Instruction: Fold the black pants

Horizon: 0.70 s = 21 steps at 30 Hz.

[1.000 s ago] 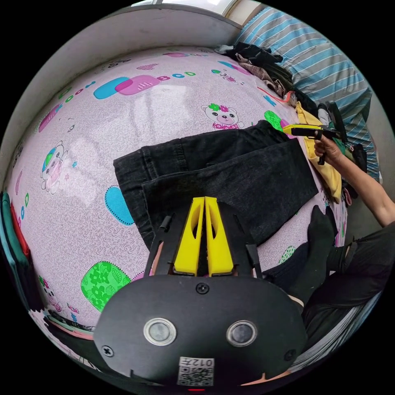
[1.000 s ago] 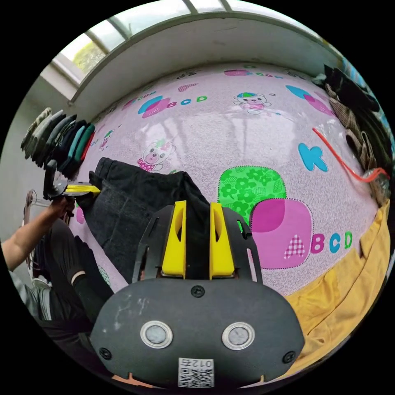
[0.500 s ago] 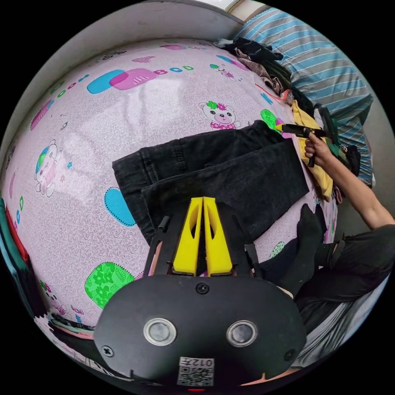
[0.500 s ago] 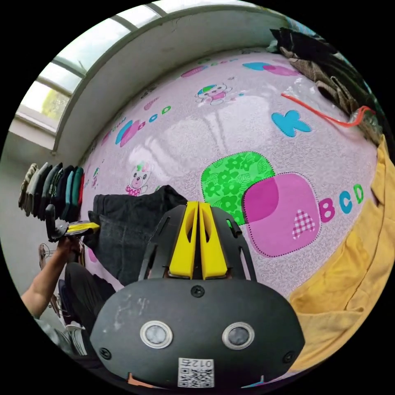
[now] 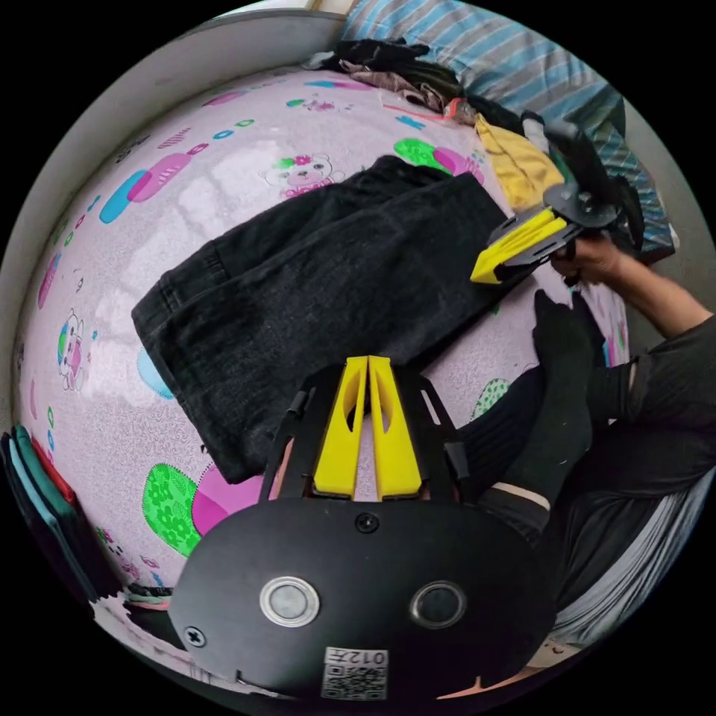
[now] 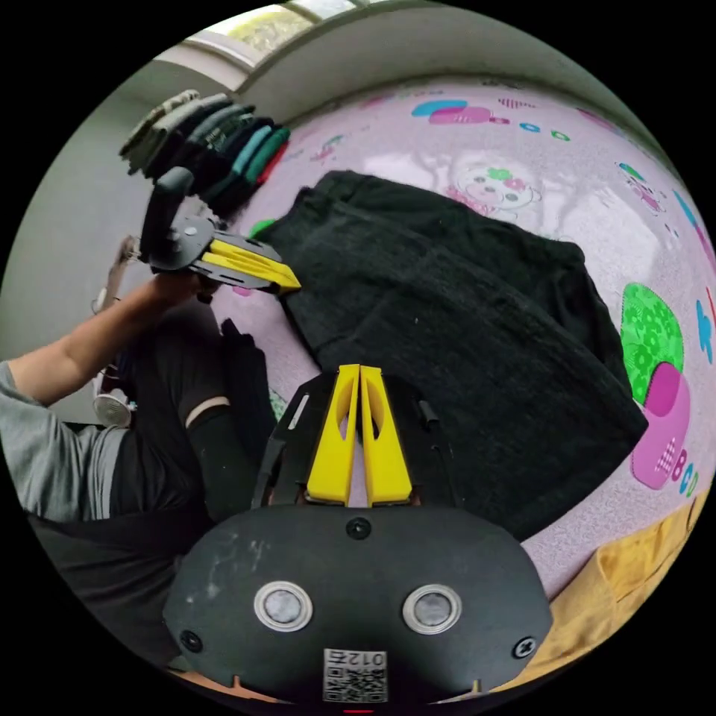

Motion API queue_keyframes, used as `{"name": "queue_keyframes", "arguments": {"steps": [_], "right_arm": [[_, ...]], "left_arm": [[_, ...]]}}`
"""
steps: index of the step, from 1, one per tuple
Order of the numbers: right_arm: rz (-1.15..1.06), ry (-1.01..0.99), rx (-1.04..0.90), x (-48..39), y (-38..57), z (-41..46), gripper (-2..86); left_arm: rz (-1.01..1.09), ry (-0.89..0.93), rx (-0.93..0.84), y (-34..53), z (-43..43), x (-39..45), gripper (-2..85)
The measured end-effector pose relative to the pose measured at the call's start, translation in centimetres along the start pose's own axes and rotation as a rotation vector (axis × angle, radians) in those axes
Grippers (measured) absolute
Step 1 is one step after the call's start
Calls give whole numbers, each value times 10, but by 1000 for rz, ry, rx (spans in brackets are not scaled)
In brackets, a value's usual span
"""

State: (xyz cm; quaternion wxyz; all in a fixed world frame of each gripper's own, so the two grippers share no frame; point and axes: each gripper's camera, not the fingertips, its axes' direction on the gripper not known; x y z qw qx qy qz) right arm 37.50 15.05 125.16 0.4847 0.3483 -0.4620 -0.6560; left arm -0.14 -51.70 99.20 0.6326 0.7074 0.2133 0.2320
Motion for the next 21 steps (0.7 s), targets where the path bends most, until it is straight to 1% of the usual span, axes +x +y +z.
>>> {"name": "queue_keyframes", "arguments": {"steps": [2, 4, 7, 11, 13, 15, 17, 21], "right_arm": [[-16, 132, -152, -3, -4, 25, -8], [-35, 120, -113, 0, 5, 22, -8], [58, 55, -66, 19, 23, 11, -8], [185, 16, -22, 44, 62, -14, -8], [212, -6, 19, 45, 74, -26, -8], [203, -54, 49, 39, 74, -30, -8], [141, -130, 25, 21, 53, -21, -8], [56, -143, -25, -3, 14, -5, -8]], "left_arm": [[21, -39, 29, 5, 8, 5, 0], [-11, 11, 49, 11, 14, -2, 0], [-24, 27, 69, 17, 21, -1, 1], [-4, -8, 66, 20, 21, 13, 4], [65, -49, 106, 18, 16, 39, 5], [122, -31, 112, 10, 21, 59, 5], [168, -16, 86, -1, 33, 76, 5], [188, -35, 23, -10, 67, 95, 5]]}}
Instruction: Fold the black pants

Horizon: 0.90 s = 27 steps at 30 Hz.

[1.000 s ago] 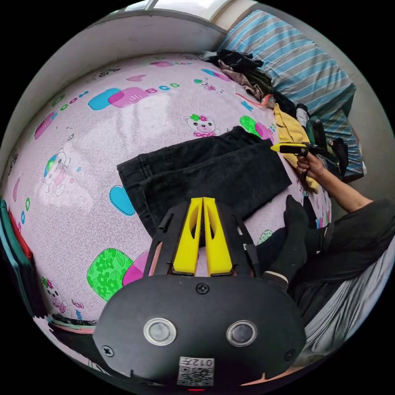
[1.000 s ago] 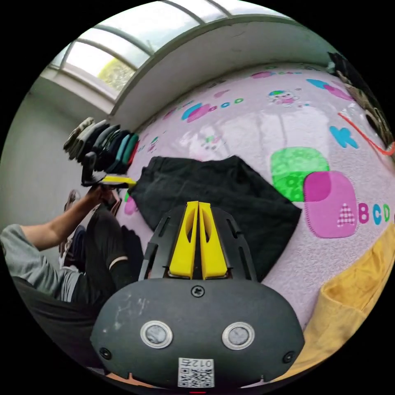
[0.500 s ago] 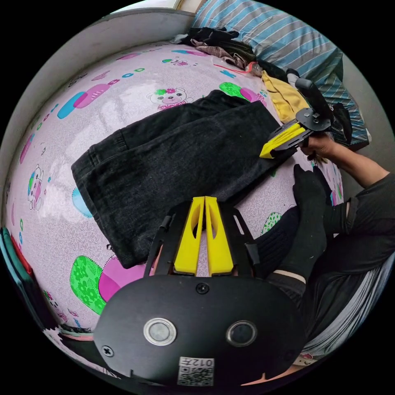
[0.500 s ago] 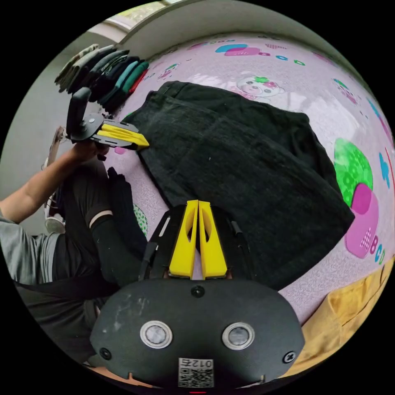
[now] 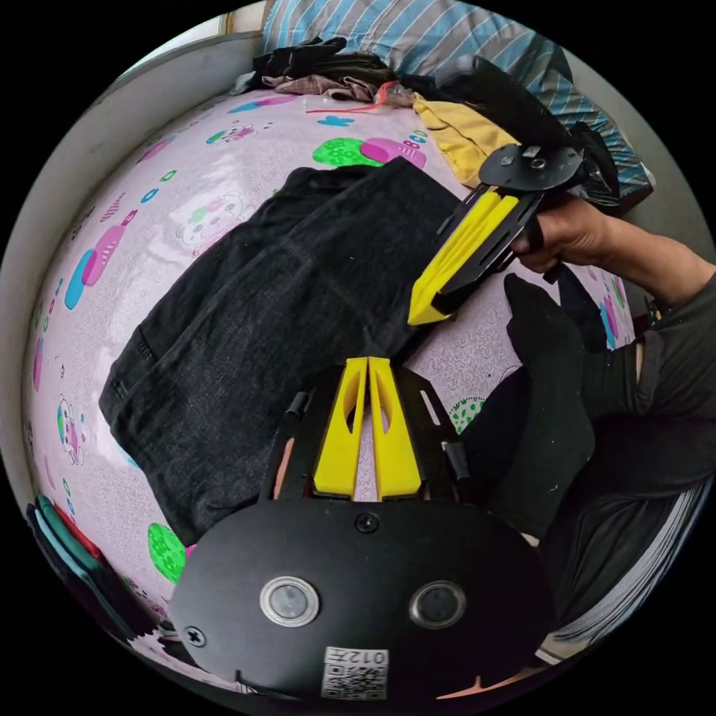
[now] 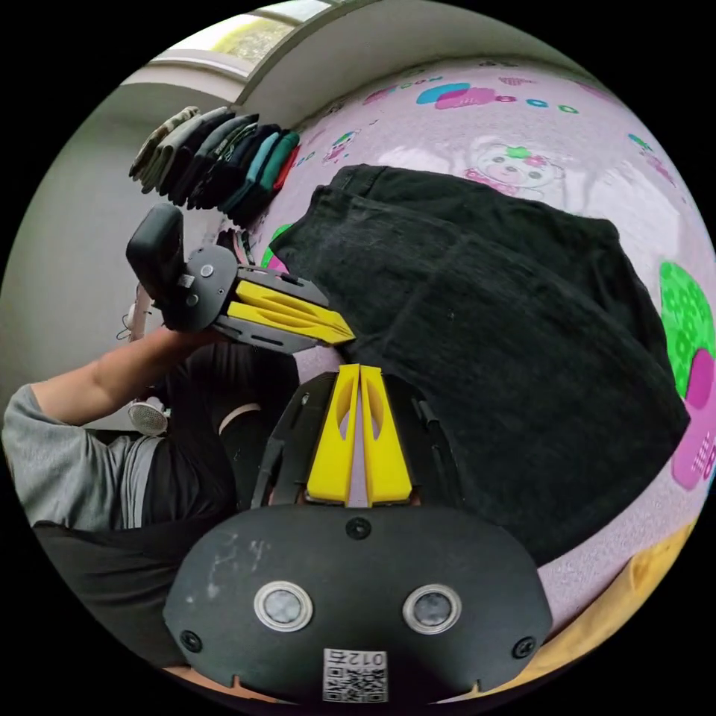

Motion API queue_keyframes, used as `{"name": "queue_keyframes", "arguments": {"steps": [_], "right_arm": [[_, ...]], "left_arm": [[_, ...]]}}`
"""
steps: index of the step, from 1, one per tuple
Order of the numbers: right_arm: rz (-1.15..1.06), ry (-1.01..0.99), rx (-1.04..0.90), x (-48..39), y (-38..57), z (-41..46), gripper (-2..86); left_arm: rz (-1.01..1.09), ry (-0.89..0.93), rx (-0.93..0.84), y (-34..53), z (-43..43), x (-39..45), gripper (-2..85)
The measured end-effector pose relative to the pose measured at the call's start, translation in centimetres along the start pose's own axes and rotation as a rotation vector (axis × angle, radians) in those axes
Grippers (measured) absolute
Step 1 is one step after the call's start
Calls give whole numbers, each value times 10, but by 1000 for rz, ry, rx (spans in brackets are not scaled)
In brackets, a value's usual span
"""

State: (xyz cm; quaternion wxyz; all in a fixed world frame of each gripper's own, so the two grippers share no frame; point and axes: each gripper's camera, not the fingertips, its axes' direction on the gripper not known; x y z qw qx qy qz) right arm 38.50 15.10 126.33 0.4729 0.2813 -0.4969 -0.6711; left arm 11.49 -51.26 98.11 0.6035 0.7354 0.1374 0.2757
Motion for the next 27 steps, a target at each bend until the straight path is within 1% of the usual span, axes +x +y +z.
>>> {"name": "queue_keyframes", "arguments": {"steps": [2, 4, 7, 11, 17, 20, 24, 25, 26, 27], "right_arm": [[-13, 34, -57, -2, -14, 12, -8], [-21, 18, -82, 4, -13, 16, -8], [33, -62, -53, 26, 2, 0, -8], [103, -89, -34, 59, 40, -34, -7], [236, -148, 49, 112, 103, -92, -8], [303, -173, 98, 134, 129, -117, -8], [336, -174, 141, 149, 149, -141, -8], [340, -175, 151, 152, 151, -145, -8], [341, -162, 158, 152, 151, -149, -8], [341, -153, 158, 152, 150, -151, -8]], "left_arm": [[-20, 17, 21, 5, 5, 0, 4], [-54, 71, 51, 16, 12, -5, 4], [-87, 112, 75, 24, 20, -7, 3], [-59, 91, 73, 31, 28, 2, 2], [-101, 138, 87, 43, 46, 9, 1], [-102, 121, 64, 50, 48, 17, 3], [-163, 15, 53, 79, 38, 16, 5], [-194, -19, 10, 88, 45, 12, 5], [-202, -27, -18, 93, 50, 11, 4], [-206, 4, 17, 102, 56, 11, 4]]}}
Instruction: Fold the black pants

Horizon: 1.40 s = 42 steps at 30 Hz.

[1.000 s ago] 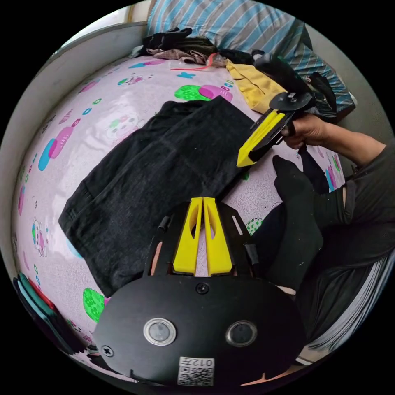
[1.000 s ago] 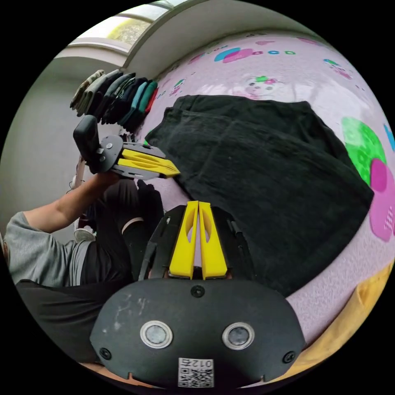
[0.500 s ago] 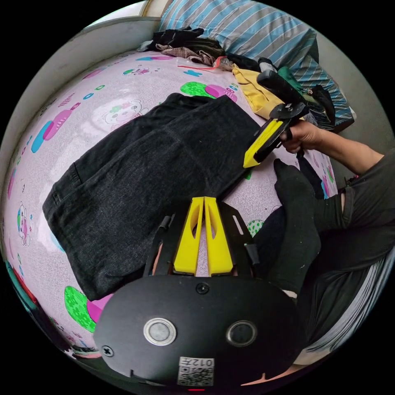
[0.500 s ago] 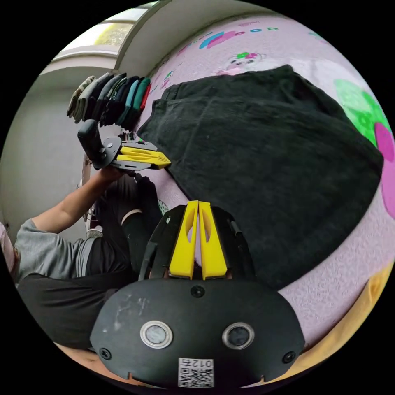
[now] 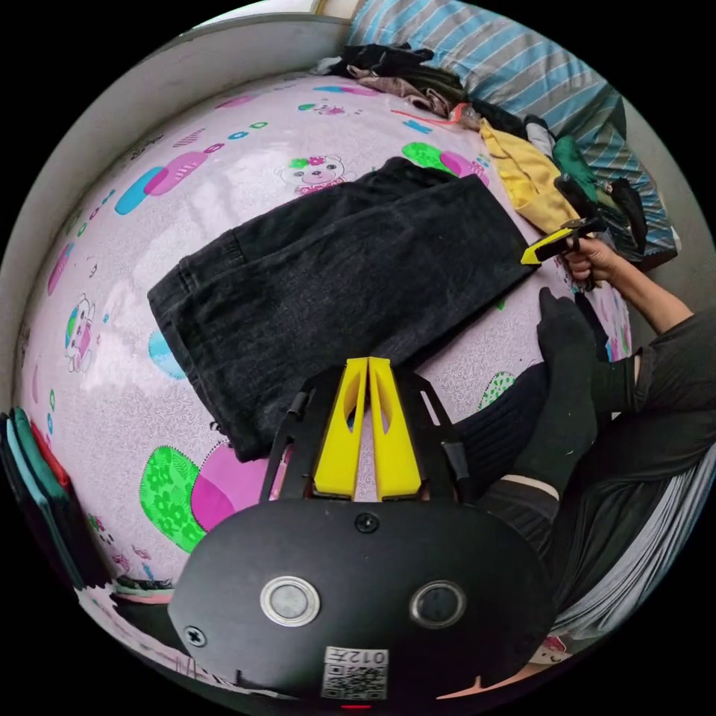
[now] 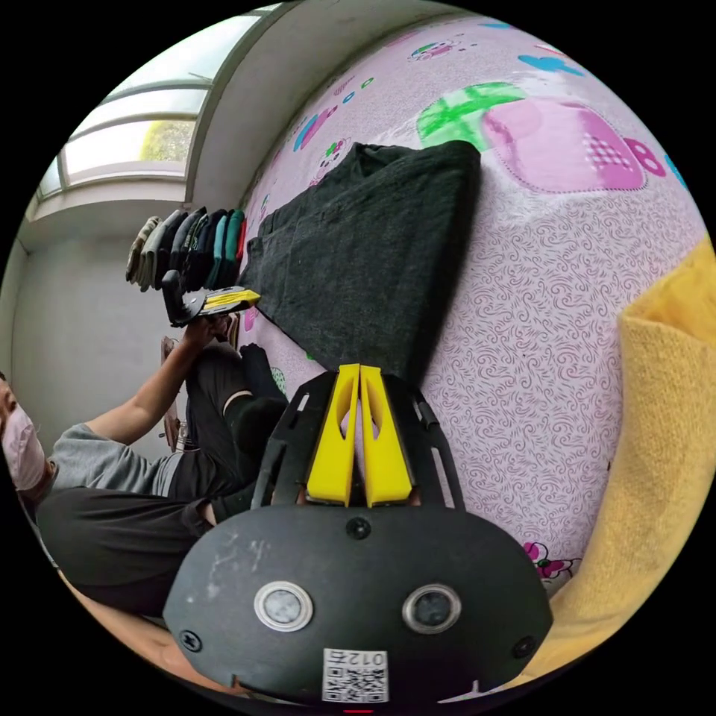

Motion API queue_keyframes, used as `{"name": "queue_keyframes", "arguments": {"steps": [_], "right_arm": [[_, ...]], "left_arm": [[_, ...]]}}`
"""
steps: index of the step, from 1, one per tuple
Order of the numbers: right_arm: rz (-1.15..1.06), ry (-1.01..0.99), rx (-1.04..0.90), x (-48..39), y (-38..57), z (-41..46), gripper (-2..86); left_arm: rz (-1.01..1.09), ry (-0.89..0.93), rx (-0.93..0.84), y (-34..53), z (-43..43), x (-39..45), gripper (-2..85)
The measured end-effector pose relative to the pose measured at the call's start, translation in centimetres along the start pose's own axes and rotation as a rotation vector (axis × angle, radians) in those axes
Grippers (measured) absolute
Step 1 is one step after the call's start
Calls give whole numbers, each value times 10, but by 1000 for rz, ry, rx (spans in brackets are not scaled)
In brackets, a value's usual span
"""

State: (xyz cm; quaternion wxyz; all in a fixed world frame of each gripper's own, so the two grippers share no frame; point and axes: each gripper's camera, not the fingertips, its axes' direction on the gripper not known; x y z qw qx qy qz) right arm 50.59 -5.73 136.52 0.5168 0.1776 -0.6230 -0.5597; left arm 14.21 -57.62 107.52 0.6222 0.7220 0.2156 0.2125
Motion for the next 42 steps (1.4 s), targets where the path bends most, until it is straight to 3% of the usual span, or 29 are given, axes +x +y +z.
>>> {"name": "queue_keyframes", "arguments": {"steps": [5, 8, 12, 16, 23, 28, 37, 42], "right_arm": [[-22, 82, -26, -12, -8, -29, 1], [60, 96, 69, -5, 4, -66, 38], [211, -10, 82, 30, 16, -89, 86], [285, -139, 73, 55, 13, -92, 73], [304, -238, 129, 54, 6, -131, 39], [295, -284, 155, 40, -5, -159, 36], [263, -270, 147, 11, -32, -189, 42], [260, -316, 172, 20, -47, -203, 72]], "left_arm": [[-50, 55, 1, 17, 19, 10, 6], [2, -57, 45, 27, 15, 47, 9], [137, -45, 181, 36, 16, 123, 23], [315, -83, 253, 35, 37, 218, 57], [450, -138, 272, 34, 81, 339, 113], [528, -320, 254, 36, 127, 414, 130], [494, -549, 228, 28, 182, 464, 65], [432, -546, 277, 35, 179, 463, 39]]}}
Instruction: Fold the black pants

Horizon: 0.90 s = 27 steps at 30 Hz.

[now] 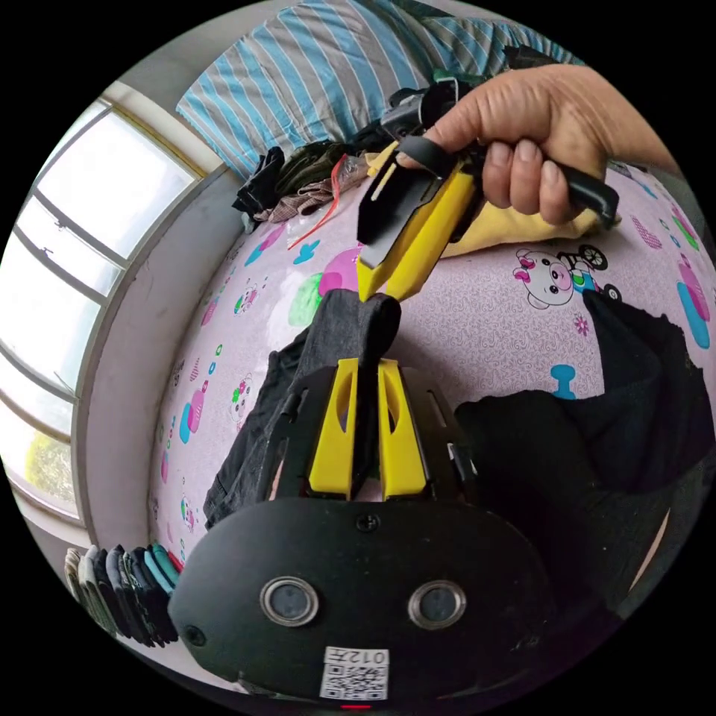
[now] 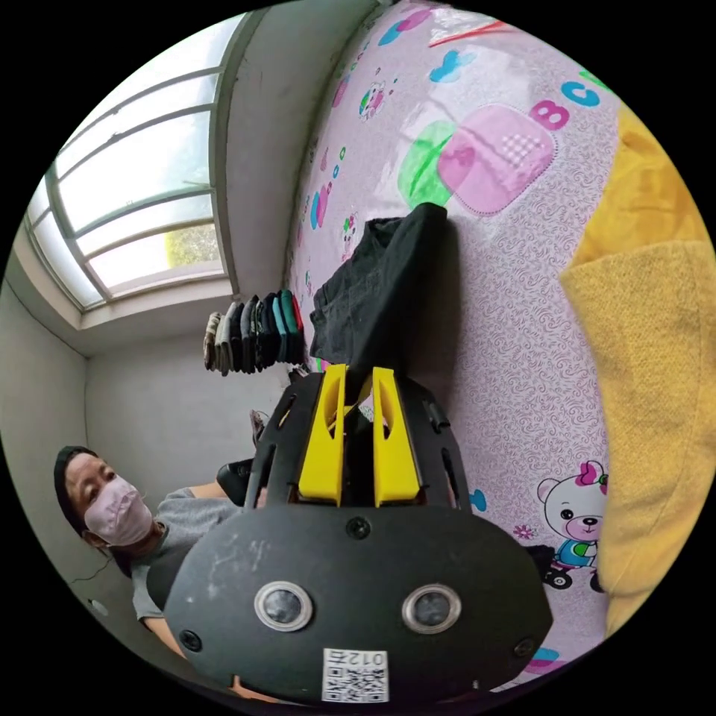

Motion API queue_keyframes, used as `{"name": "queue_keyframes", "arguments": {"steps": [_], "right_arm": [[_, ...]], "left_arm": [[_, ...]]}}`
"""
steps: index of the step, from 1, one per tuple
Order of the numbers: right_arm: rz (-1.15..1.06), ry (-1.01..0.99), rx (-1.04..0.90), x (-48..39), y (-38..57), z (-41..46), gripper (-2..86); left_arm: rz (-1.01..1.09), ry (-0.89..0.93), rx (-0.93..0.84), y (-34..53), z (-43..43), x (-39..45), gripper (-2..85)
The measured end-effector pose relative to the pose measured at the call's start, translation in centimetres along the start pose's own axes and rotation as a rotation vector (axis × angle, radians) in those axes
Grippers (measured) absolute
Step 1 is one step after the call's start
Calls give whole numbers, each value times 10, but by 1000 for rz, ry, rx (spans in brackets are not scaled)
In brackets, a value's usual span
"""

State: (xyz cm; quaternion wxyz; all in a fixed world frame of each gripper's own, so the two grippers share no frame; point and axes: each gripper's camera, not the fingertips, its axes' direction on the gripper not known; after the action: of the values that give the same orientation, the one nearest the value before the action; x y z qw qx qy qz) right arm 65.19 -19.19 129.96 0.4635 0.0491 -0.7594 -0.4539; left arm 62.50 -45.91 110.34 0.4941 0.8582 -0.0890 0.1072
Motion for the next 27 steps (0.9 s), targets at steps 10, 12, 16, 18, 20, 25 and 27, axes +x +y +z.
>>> {"name": "queue_keyframes", "arguments": {"steps": [10, 12, 16, 18, 20, 25, 27], "right_arm": [[176, -47, 42, 20, -63, 25, 92], [168, -27, 12, 16, -68, 38, 51], [84, 37, 42, -10, -71, 42, 15], [41, 63, 56, -24, -71, 38, 10], [19, 88, 79, -36, -69, 28, 6], [18, 145, 134, -48, -64, 12, 4], [-5, 190, 143, -59, -61, 12, 4]], "left_arm": [[-19, -11, 16, 7, -7, -5, 25], [-22, -10, 13, 6, -6, -9, 24], [-40, 5, 29, 0, -9, -28, 22], [-57, 27, 47, -6, -14, -42, 20], [-75, 79, 63, -14, -17, -57, 17], [-154, 291, 160, -8, -37, -120, 8], [-246, 303, 165, 4, -34, -154, 7]]}}
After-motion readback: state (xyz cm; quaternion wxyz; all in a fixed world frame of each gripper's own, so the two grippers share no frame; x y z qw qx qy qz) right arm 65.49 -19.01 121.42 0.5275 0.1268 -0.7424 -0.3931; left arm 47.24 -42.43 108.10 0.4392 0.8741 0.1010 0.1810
